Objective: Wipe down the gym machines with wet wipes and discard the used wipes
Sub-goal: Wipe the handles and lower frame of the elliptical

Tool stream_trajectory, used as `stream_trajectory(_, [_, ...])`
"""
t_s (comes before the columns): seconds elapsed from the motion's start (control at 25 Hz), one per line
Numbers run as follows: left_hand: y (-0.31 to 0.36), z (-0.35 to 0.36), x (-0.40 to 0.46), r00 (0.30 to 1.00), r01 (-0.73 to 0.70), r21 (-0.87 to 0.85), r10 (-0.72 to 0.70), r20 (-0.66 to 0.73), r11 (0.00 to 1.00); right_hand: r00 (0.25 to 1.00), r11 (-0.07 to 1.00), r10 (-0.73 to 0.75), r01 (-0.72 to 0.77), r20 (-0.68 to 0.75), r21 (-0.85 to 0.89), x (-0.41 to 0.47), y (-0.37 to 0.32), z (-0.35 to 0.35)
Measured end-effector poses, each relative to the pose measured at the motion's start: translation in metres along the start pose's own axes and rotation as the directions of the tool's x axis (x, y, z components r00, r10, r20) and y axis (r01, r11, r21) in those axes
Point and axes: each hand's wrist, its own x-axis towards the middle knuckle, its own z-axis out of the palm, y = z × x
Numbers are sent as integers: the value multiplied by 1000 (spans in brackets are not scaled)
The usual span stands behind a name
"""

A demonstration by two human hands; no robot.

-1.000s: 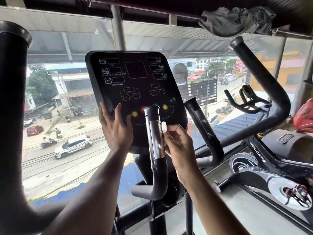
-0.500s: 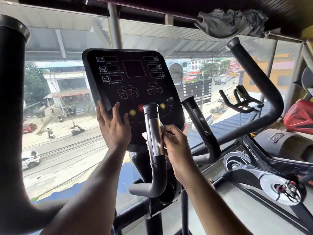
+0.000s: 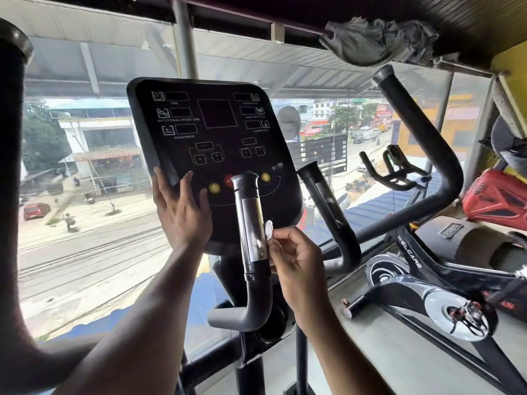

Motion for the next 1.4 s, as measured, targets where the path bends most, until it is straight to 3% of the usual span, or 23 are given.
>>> stream_trajectory(0.2, [1,-1,0,1000,3,3,-3,10,1000,984,986,-150,141,-95,-87,15,-6,9])
stream_trajectory(0.36, [2,-4,1,1000,1,9,-1,0,1000,983,982,-167,158,-78,-107,8,-2,7])
stream_trajectory(0.48, [4,-3,-1,1000,7,4,-7,-6,1000,956,942,-290,278,-40,-189,27,-15,4])
stream_trajectory(0.64, [5,-6,-1,1000,-2,27,3,-8,1000,861,815,-506,495,48,-301,73,-39,14])
stream_trajectory(0.84, [6,-6,-2,1000,-2,49,2,0,999,661,531,-662,746,353,-402,69,-43,-1])
stream_trajectory(1.04, [4,-6,-3,999,-51,87,50,17,995,443,175,-618,883,650,-435,97,-58,-2])
stream_trajectory(1.16, [6,-6,-2,997,-78,124,73,37,989,332,-6,-586,910,739,-414,91,-56,-19])
stream_trajectory(1.24, [6,-6,-2,998,-65,120,61,35,991,308,-4,-562,927,768,-374,101,-66,-20])
stream_trajectory(1.32, [6,-7,-3,998,-61,98,58,34,993,341,60,-504,930,794,-362,112,-80,-9])
stream_trajectory(1.4, [5,-7,-4,998,-61,84,58,31,995,370,55,-421,922,828,-384,112,-82,2])
